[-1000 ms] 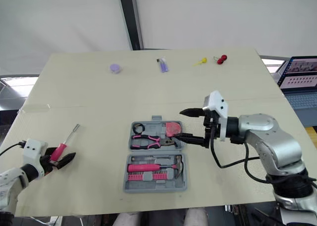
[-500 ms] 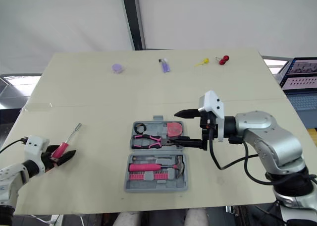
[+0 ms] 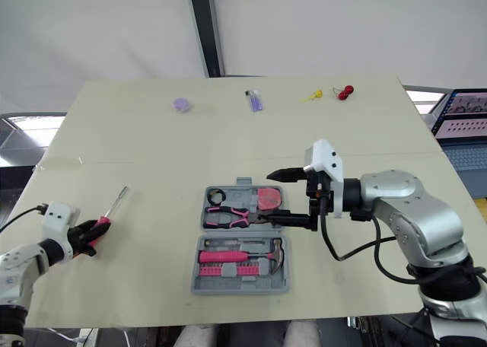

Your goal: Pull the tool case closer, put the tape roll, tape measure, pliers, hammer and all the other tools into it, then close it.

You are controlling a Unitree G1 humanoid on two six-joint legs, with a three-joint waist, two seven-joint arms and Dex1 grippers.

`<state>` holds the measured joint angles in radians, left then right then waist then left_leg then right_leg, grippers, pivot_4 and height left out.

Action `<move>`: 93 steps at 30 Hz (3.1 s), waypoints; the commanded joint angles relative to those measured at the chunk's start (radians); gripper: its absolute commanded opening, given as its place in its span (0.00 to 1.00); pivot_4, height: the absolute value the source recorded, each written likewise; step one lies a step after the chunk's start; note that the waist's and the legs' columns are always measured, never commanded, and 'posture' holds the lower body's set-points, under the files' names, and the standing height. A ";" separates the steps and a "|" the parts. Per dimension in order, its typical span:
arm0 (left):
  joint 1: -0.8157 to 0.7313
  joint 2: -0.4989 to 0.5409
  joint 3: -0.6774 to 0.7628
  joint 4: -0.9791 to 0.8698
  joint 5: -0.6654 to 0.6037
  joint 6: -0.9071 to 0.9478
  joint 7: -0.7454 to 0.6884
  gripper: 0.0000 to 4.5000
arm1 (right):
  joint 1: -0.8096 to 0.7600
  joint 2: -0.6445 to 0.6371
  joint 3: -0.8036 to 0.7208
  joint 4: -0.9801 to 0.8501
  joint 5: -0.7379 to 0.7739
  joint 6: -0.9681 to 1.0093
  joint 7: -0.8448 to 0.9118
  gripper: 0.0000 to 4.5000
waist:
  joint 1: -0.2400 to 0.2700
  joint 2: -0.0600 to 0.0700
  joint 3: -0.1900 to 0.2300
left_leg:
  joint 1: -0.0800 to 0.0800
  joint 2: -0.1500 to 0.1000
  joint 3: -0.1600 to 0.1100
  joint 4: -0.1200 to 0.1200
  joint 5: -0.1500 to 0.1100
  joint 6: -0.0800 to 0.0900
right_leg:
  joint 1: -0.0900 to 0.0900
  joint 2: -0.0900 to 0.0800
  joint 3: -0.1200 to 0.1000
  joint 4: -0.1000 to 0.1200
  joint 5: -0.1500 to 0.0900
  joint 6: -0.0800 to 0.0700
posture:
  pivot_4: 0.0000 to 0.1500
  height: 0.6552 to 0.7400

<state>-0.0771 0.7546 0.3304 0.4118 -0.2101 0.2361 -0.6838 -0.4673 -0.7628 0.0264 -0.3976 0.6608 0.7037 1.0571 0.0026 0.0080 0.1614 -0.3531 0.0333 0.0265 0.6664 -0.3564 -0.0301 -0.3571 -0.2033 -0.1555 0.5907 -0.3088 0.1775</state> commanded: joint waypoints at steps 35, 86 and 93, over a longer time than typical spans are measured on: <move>-0.625 0.089 -1.004 -1.024 -0.045 0.967 -0.310 0.14 | 0.417 -0.252 -0.193 -0.120 -0.030 -0.121 0.132 1.00 | 0.030 -0.011 0.010 | -0.005 0.000 0.001 0.005 0.000 0.000 | -0.002 0.001 0.002 -0.002 0.000 -0.001 | 1.00 1.00; -0.689 -0.104 -1.136 -0.985 -0.214 1.129 -0.070 0.14 | 0.504 -0.280 -0.259 -0.183 0.025 -0.076 0.116 1.00 | 0.052 -0.011 0.010 | -0.015 -0.001 -0.006 0.016 -0.001 0.003 | -0.002 0.001 0.000 -0.001 0.000 -0.001 | 1.00 1.00; -0.684 -0.112 -1.143 -0.976 -0.213 1.123 -0.062 0.14 | 0.516 -0.274 -0.270 -0.189 0.023 -0.073 0.110 1.00 | 0.051 -0.011 0.010 | -0.015 -0.001 -0.006 0.017 -0.001 0.003 | -0.002 0.001 0.000 -0.001 0.000 -0.001 | 1.00 1.00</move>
<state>-0.7661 0.6458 -0.8092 -0.5432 -0.4234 1.3733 -0.7472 0.0492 -1.0308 -0.2055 -0.5511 0.6618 0.6341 1.1709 0.0538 -0.0033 0.1712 -0.3680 0.0320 0.0205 0.6830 -0.3579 -0.0273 -0.3592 -0.2023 -0.1552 0.5895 -0.3083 0.1768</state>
